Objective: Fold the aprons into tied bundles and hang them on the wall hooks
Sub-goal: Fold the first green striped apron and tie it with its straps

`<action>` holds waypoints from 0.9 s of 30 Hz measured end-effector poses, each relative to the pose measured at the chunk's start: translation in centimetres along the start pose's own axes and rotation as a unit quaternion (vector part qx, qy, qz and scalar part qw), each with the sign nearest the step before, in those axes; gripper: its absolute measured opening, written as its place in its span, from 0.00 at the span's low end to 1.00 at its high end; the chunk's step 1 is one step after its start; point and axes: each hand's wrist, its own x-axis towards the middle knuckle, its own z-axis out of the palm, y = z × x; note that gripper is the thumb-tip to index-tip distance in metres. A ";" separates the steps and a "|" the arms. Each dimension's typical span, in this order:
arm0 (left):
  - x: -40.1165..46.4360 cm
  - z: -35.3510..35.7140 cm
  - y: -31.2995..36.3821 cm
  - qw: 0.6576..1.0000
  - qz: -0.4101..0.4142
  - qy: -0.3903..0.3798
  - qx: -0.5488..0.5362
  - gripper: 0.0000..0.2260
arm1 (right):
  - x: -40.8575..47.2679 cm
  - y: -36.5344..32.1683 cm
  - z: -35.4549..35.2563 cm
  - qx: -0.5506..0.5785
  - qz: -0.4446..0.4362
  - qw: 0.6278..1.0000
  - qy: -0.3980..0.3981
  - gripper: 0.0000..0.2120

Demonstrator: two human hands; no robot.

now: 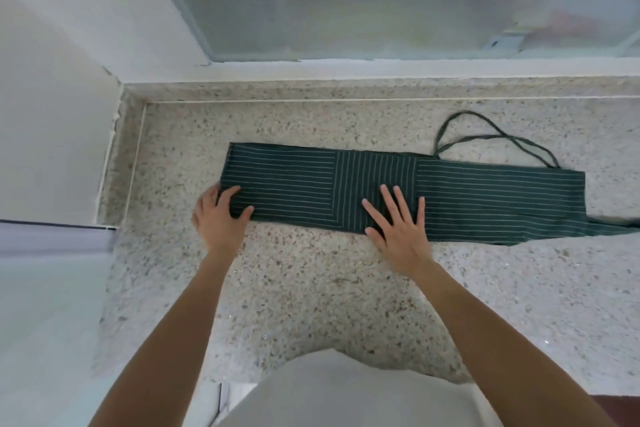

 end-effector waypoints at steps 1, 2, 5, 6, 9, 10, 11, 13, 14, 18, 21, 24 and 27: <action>0.0 0.0 -0.2 1.000 -0.027 -0.006 -0.005 0.27 | -0.5 0.5 0.1 0.006 0.010 1.000 0.012 0.26; 0.0 0.0 -0.3 0.999 -0.045 -0.009 -0.009 0.31 | -0.8 0.8 0.1 0.021 0.022 0.999 0.028 0.26; -0.7 0.3 -0.2 0.997 -0.070 -0.017 -0.029 0.35 | -1.7 0.9 -0.3 0.062 0.035 0.993 0.094 0.20; -0.9 0.4 0.0 0.995 -0.083 -0.027 -0.046 0.34 | -2.0 0.5 -0.5 0.059 0.032 0.991 0.113 0.17; -1.3 -0.1 0.6 0.990 -0.101 -0.042 -0.094 0.24 | -3.0 -0.8 -0.7 0.052 0.037 0.988 0.139 0.15; -1.6 -0.5 1.0 0.988 -0.095 -0.027 -0.123 0.19 | -3.3 -0.9 -0.6 0.057 0.040 0.988 0.136 0.15; -2.1 -1.2 1.6 0.983 -0.088 -0.007 -0.164 0.15 | -3.6 -1.0 -0.5 0.063 0.042 0.989 0.128 0.16; -3.3 -2.7 3.6 0.964 -0.071 0.042 -0.255 0.11 | -4.2 -0.9 -0.4 0.067 0.033 0.992 0.106 0.18; -3.9 -3.4 4.9 0.951 -0.063 0.061 -0.296 0.09 | -4.4 -0.8 -0.4 0.063 0.022 0.993 0.094 0.20; -6.8 -5.0 11.8 0.899 0.009 0.046 -0.435 0.04 | -5.4 -0.7 -0.2 0.016 -0.059 0.998 0.009 0.26; -9.4 -3.9 18.4 0.902 0.132 -0.012 -0.412 0.11 | -6.0 -0.7 0.2 0.002 -0.097 0.995 -0.011 0.29; -11.6 -1.0 24.1 0.879 0.232 -0.091 -0.407 0.12 | -6.2 -1.0 -0.8 0.038 -0.135 0.990 0.023 0.25; -12.7 4.1 27.8 0.865 0.295 -0.195 -0.356 0.12 | -7.6 2.0 -2.8 0.151 -0.086 0.980 0.095 0.17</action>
